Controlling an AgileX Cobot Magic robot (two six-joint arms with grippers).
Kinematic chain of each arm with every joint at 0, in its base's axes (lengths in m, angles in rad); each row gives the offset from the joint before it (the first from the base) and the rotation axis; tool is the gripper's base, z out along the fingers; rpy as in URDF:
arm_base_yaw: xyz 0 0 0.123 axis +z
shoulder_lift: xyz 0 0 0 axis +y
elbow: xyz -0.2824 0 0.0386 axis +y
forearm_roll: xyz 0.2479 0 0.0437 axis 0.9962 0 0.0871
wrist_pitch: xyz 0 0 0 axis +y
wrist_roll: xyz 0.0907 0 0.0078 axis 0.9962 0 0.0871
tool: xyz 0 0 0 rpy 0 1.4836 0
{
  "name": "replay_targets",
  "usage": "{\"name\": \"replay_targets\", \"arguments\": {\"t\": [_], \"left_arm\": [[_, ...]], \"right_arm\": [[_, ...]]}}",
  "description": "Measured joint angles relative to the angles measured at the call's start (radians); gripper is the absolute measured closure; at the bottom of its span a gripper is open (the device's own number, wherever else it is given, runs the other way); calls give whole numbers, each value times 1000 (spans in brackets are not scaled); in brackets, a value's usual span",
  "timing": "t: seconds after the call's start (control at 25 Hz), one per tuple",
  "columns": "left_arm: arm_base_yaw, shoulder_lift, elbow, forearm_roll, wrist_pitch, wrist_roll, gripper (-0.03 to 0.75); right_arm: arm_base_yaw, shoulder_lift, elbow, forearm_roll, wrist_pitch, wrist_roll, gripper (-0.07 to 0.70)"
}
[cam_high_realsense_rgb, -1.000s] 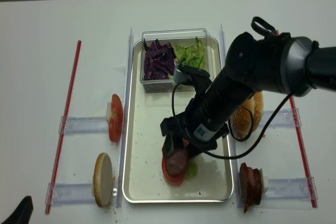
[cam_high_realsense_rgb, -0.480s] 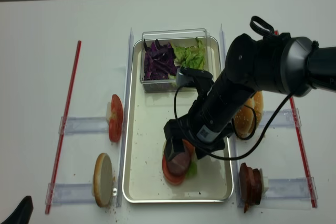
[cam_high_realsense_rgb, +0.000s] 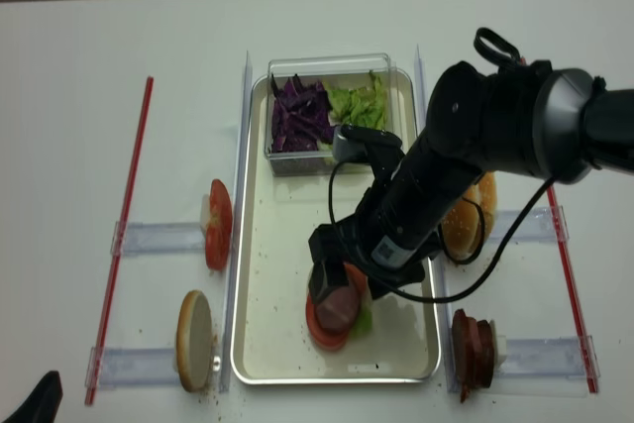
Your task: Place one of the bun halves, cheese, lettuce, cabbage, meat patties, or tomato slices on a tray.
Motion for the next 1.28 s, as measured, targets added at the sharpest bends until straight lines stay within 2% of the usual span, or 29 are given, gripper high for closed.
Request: {"name": "replay_targets", "arguments": {"t": [0.4, 0.8, 1.28], "left_arm": [[0, 0, 0, 0, 0, 0, 161], [0, 0, 0, 0, 0, 0, 161], [0, 0, 0, 0, 0, 0, 161]], "right_arm": [[0, -141, 0, -4, 4, 37, -13], [0, -278, 0, -13, 46, 54, 19], [0, -333, 0, -39, 62, 54, 19]]}}
